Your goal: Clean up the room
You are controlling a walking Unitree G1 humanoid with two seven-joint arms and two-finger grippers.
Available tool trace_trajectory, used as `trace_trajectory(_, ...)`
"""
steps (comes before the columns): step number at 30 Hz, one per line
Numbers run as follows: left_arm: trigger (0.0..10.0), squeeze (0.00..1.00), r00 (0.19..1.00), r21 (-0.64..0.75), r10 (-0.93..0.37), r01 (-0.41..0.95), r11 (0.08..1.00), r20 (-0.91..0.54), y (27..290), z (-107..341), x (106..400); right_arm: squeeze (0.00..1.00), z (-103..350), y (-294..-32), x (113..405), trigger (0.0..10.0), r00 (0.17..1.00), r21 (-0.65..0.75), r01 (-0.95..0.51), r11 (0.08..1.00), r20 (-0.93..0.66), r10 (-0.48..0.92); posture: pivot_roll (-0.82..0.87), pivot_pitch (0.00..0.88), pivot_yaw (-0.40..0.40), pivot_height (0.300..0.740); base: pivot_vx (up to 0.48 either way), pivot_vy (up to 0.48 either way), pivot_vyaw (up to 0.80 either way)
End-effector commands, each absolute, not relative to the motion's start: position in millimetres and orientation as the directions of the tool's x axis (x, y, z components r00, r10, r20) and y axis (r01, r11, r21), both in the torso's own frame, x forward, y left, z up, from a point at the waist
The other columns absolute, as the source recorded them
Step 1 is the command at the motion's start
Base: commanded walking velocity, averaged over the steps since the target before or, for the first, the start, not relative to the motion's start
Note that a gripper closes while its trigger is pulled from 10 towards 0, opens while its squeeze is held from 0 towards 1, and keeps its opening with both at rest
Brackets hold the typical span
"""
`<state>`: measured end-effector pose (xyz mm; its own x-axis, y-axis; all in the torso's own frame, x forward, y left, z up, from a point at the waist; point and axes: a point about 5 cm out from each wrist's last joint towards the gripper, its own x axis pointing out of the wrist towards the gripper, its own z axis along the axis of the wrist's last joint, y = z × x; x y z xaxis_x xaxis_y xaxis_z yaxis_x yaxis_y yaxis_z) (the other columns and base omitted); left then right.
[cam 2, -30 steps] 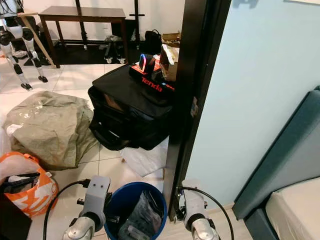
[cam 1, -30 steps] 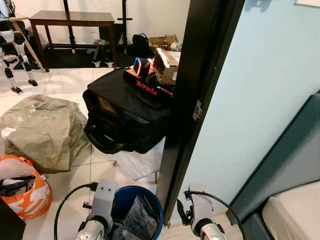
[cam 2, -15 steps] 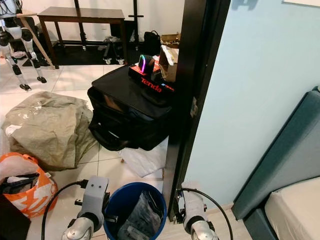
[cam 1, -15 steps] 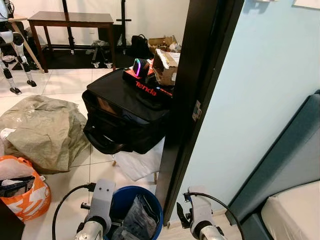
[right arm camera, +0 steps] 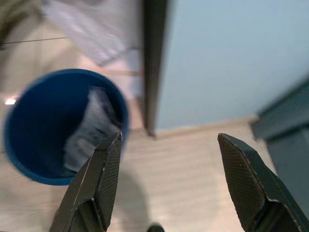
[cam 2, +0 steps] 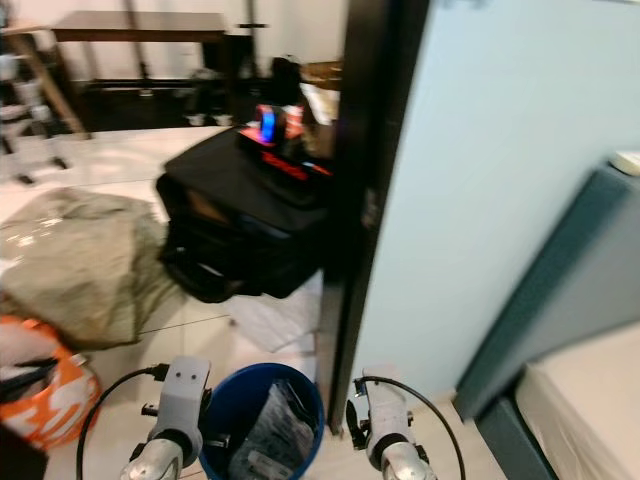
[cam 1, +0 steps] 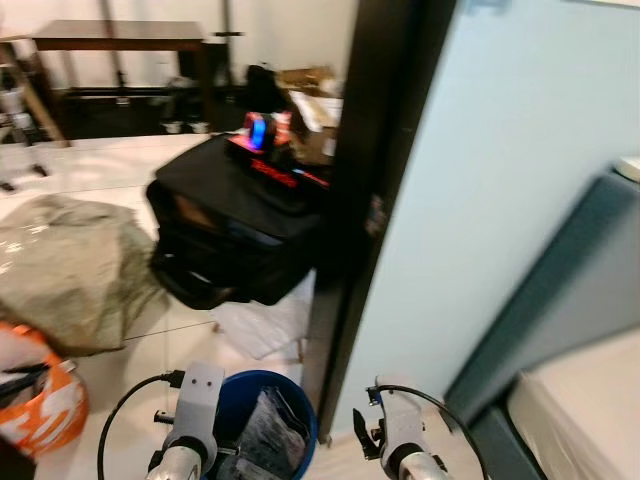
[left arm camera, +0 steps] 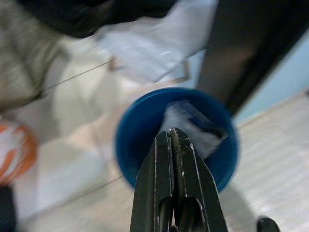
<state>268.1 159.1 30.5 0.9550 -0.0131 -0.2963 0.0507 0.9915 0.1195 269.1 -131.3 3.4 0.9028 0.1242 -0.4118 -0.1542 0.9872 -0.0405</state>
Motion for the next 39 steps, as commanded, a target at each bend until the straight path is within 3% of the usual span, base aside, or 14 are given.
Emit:
trace_trajectory(1,10.0,0.00,0.946,0.112,-0.019,0.058,0.992,-0.322,157.0,25.3,265.8,0.00,-3.0,-136.8,263.6,10.0,0.890,-0.036,-0.135,0.990,-0.443,0.105,0.04,0.123,-0.068,0.735,0.000,0.000,-0.80)
trace_trajectory(39,10.0,0.00,0.949,0.105,-0.063,0.100,0.989,-0.310,157.0,31.3,266.8,0.00,-6.4,-139.2,262.0,10.0,0.876,0.011,-0.100,0.995,-0.473,0.093,0.05,0.135,-0.054,0.735,0.000,0.000,-0.80)
